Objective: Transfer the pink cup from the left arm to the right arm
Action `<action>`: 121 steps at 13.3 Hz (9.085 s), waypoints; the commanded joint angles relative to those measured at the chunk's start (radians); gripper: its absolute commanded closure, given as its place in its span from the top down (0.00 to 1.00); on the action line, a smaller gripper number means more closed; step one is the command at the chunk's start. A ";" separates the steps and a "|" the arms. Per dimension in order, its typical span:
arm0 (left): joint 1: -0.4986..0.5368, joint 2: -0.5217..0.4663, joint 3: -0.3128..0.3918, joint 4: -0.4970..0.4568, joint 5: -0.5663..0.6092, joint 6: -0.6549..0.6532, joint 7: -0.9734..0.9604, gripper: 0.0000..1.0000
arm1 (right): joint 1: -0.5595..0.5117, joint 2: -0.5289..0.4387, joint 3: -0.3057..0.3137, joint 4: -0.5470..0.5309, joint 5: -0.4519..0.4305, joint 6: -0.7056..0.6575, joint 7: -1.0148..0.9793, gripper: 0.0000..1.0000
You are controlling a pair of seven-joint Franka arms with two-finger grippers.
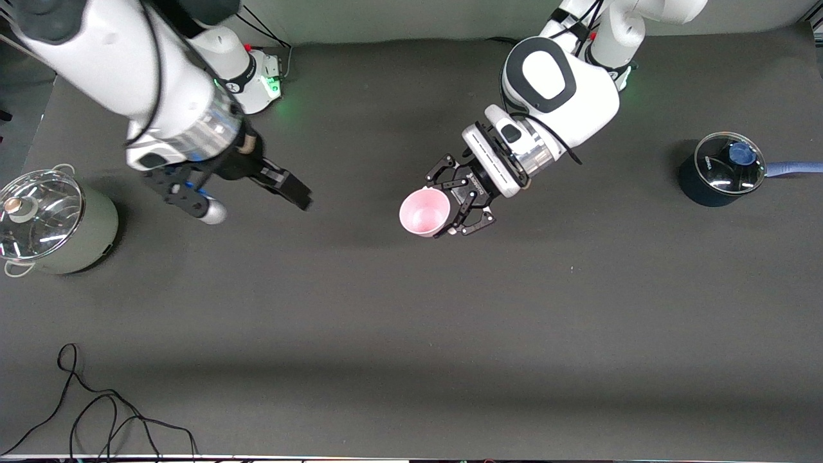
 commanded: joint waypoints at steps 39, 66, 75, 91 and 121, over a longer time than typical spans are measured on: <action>-0.018 -0.008 -0.002 0.007 -0.024 0.044 -0.013 1.00 | 0.192 0.164 -0.028 0.089 0.014 0.160 0.173 0.00; 0.981 0.058 0.015 0.197 1.099 -1.224 -0.517 1.00 | 0.075 -0.076 -0.580 -1.048 0.015 0.791 -1.323 0.00; 0.810 0.004 0.001 0.432 1.632 -1.421 -1.199 1.00 | 0.072 0.021 -0.555 -1.053 0.032 0.899 -1.392 0.69; 0.634 -0.054 0.003 0.438 1.858 -1.324 -1.771 1.00 | 0.063 -0.135 -0.627 -0.280 0.026 -0.192 -1.163 1.00; 0.342 -0.077 0.313 0.440 1.818 -1.309 -1.768 1.00 | -0.509 -0.465 0.004 -0.597 -0.213 -0.003 -1.160 1.00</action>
